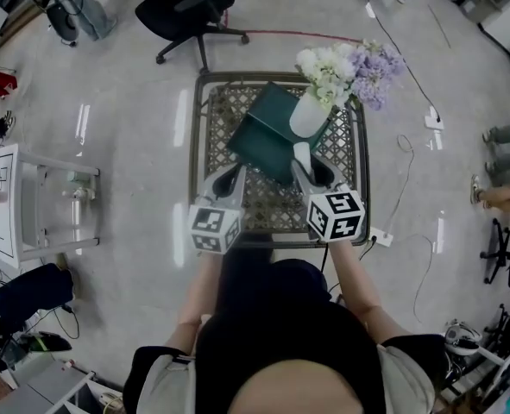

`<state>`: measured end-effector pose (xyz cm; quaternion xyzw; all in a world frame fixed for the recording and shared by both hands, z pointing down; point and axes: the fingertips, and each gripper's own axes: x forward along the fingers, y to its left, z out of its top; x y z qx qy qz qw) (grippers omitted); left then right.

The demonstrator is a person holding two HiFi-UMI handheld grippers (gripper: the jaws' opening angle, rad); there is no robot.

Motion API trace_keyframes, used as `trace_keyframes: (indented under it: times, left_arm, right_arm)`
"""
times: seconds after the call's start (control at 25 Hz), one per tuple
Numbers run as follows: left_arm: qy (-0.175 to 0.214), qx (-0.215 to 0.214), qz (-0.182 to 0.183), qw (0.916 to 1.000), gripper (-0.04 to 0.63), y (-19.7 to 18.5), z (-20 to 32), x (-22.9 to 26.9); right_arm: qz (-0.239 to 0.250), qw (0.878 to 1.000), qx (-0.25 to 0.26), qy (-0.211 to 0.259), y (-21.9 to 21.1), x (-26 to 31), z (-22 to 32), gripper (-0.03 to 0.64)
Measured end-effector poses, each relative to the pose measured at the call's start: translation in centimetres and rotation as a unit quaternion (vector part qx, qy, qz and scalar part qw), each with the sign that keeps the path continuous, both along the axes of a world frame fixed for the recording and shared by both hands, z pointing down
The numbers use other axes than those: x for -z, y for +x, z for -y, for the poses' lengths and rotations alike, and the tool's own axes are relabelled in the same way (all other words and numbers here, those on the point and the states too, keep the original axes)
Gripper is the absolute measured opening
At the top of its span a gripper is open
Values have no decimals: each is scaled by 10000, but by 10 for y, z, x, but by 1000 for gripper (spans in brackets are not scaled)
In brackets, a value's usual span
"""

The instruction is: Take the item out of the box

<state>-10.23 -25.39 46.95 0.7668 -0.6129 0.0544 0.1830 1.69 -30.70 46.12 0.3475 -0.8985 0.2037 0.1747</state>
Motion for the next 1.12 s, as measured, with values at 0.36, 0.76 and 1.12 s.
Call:
trace_keyframes:
  times: [0.36,0.76,1.12]
  left_arm:
    - [209,-200,75,9996,8,8,1,26]
    - [814,-404,354,9952,8,14,-7,68]
    - [1019,-539,295,9929,8,18,-19,77]
  right_arm:
    - [328,9972,-431,522,19,37,0,141]
    - [911,9839,-418,1481,32,86,-17,140]
    - [841,9811,-76,1742,30,84,-39,140]
